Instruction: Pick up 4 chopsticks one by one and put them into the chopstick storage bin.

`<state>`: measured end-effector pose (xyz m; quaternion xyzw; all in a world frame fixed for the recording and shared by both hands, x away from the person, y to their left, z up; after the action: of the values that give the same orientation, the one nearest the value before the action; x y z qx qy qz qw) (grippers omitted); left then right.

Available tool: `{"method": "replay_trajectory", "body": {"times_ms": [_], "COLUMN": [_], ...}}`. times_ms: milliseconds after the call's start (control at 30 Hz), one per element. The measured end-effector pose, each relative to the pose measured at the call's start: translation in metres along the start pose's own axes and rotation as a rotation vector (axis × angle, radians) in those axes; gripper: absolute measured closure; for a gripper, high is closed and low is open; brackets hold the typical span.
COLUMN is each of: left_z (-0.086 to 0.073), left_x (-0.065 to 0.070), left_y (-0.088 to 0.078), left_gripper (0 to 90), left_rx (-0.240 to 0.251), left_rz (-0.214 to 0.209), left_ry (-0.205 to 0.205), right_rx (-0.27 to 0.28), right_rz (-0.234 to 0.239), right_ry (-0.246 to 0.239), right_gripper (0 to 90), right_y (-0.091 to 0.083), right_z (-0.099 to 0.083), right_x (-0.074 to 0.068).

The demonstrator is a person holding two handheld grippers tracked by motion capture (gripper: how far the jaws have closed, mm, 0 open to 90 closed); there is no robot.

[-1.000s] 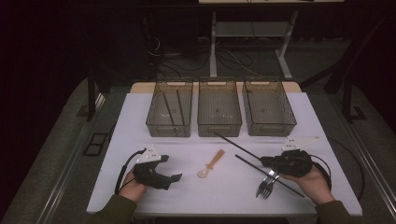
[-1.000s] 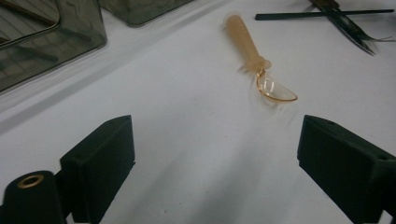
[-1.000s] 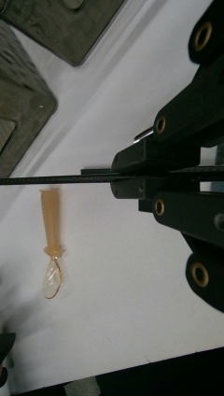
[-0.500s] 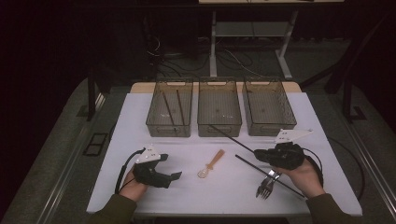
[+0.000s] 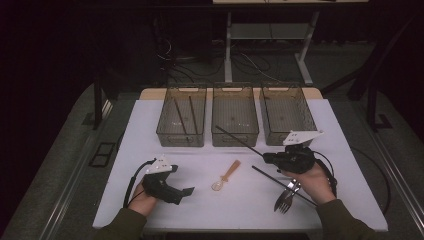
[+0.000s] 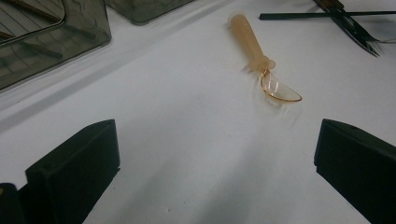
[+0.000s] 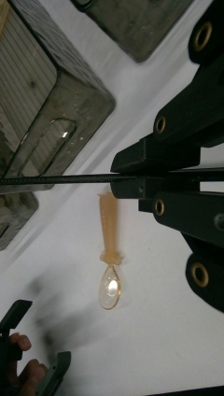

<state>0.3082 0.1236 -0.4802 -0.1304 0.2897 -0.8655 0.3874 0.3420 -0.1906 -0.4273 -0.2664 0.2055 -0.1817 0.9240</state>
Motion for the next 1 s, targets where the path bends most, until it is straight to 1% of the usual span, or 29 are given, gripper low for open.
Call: {"method": "replay_trajectory", "body": {"times_ms": [167,200,233,267,367,400,433,467,500,533,567,600,633,667,700,733,767,800,833,867,900,967,1000], "left_z": [0.001,0.001,0.001,0.001,0.001,0.001,0.001,0.0,0.0,0.0,0.0,0.001,0.001,0.001,0.001,0.001,0.001,0.002,0.002,0.002,0.002,0.002,0.002], "left_x": [0.002,0.002,0.002,0.001,-0.001,-0.002,-0.002,-0.002,-0.002,-0.002,-0.002,-0.003,-0.003,-0.003,-0.003,-0.004,-0.004,-0.004,-0.004,-0.004,-0.004,-0.004,-0.004], "left_y": [0.0,0.0,0.0,0.0,-0.001,-0.001,-0.001,-0.001,-0.001,-0.001,-0.001,-0.002,-0.002,-0.002,-0.002,-0.002,-0.002,-0.003,-0.003,-0.003,-0.003,-0.003,-0.003], "left_gripper": [0.0,0.0,0.0,0.0,0.0,0.4,0.8,1.2,1.2,1.5,1.5,1.5,1.5,1.5,1.4,1.2,0.8,0.3,0.0,0.0,0.0,0.0,0.0], "left_rx": [0.007,0.011,0.011,0.014,0.013,0.011,0.011,0.01,0.01,0.011,0.011,0.017,0.017,0.019,0.019,0.02,0.02,0.021,0.021,0.024,0.024,0.024,0.024], "left_rz": [0.004,0.01,0.01,0.008,0.015,0.02,0.02,0.021,0.022,0.022,0.02,0.021,0.021,0.026,0.026,0.028,0.028,0.029,0.029,0.028,0.028,0.031,0.032], "left_ry": [-0.004,-0.005,-0.005,-0.004,-0.013,-0.013,-0.013,-0.011,-0.011,-0.011,-0.016,-0.017,-0.017,-0.017,-0.017,-0.012,-0.012,-0.01,-0.01,-0.015,-0.015,-0.016,-0.013], "right_rx": [0.006,0.007,0.007,0.007,0.001,0.006,0.006,0.013,0.013,0.018,0.018,0.027,0.027,0.026,0.026,0.027,0.027,0.025,0.025,0.021,0.021,0.016,0.009], "right_rz": [-0.001,-0.006,-0.006,-0.009,-0.015,-0.021,-0.021,-0.028,-0.028,-0.033,-0.033,-0.029,-0.029,-0.036,-0.036,-0.031,-0.031,-0.038,-0.038,-0.038,-0.038,-0.038,-0.044], "right_ry": [0.004,0.011,0.011,0.016,0.018,0.023,0.023,0.028,0.028,0.032,0.032,0.035,0.035,0.04,0.04,0.038,0.038,0.034,0.034,0.036,0.036,0.04,0.042], "right_gripper": [86.0,86.0,86.0,86.0,86.0,86.0,86.0,86.0,86.0,86.0,86.0,86.0,86.0,86.0,86.0,86.0,86.0,86.0,86.0,86.0,86.0,86.0,86.0], "right_y": [0.007,0.01,0.01,0.013,0.016,0.02,0.02,0.023,0.023,0.027,0.027,0.032,0.032,0.037,0.037,0.044,0.044,0.05,0.05,0.056,0.056,0.063,0.068], "right_z": [0.008,0.012,0.012,0.016,0.02,0.025,0.025,0.031,0.031,0.038,0.038,0.044,0.044,0.05,0.05,0.057,0.057,0.063,0.063,0.07,0.07,0.076,0.083], "right_x": [0.0,0.0,0.0,0.0,0.001,0.002,0.002,0.004,0.004,0.005,0.005,0.005,0.005,0.005,0.005,0.005,0.005,0.006,0.006,0.006,0.006,0.005,0.005]}}
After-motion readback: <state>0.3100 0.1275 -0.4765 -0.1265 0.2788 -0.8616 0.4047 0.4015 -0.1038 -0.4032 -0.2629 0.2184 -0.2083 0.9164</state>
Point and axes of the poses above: each handheld gripper's, and its own axes: y roughly forward along the jaws, z roughly out of its top, x roughly to its right, the point moved 7 cm from there along y, roughly forward along the jaws, and after that the axes turned 14 degrees about z, right-handed, at the moved point
